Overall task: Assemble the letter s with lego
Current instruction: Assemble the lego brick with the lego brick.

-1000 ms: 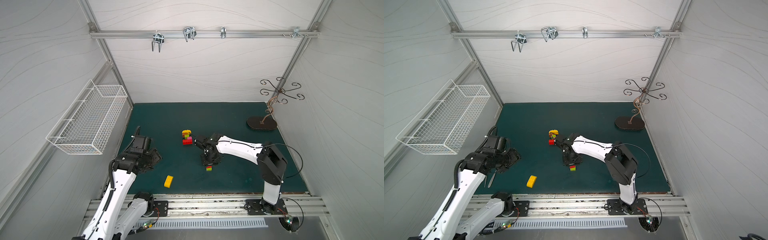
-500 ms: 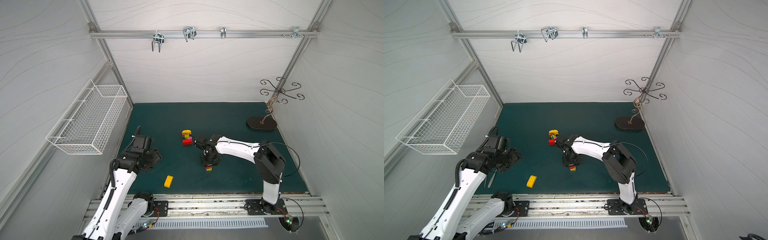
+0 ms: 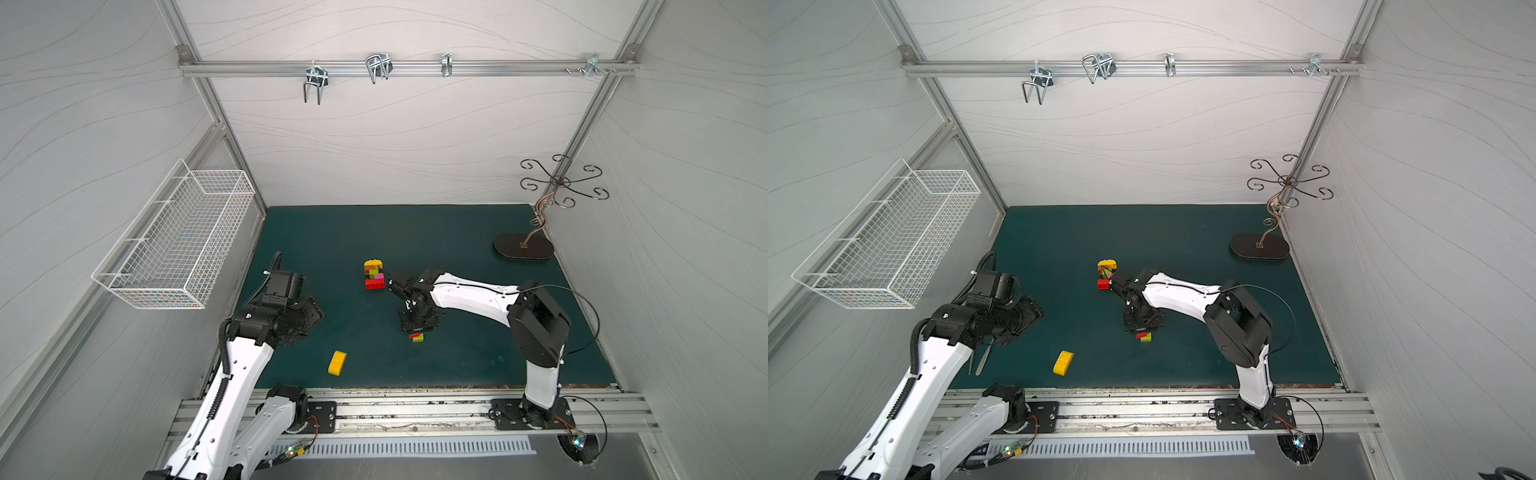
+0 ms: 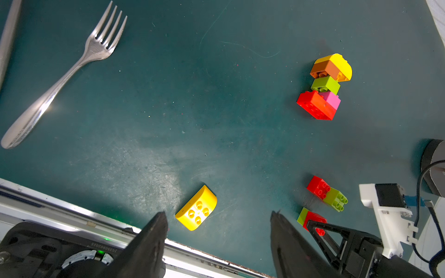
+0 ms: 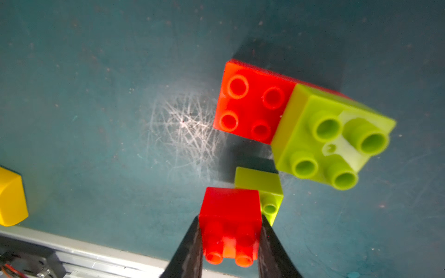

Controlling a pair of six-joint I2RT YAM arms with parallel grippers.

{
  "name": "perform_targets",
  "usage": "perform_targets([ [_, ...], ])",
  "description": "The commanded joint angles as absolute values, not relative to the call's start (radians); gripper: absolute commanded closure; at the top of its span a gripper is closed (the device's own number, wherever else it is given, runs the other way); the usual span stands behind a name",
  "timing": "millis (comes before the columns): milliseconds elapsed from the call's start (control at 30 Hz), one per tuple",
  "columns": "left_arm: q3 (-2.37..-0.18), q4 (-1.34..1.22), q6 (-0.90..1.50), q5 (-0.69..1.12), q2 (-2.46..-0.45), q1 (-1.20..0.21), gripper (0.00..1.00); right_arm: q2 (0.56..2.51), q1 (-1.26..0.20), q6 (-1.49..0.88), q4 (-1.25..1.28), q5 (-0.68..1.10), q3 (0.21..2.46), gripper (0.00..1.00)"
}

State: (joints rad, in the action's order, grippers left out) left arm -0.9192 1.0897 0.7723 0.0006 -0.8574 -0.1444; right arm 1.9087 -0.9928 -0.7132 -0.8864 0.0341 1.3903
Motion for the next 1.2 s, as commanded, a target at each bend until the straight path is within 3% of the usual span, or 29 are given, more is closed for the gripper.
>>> perform_targets([
  [0, -0.927, 1.077, 0.775, -0.006, -0.853, -0.140, 0.29, 1.941, -0.997, -0.733, -0.879, 0.038, 1.375, 0.96],
  [1167, -0.930, 1.075, 0.772, -0.006, -0.854, -0.140, 0.29, 1.915, -1.058, -0.840, -0.878, 0.016, 1.248, 1.00],
])
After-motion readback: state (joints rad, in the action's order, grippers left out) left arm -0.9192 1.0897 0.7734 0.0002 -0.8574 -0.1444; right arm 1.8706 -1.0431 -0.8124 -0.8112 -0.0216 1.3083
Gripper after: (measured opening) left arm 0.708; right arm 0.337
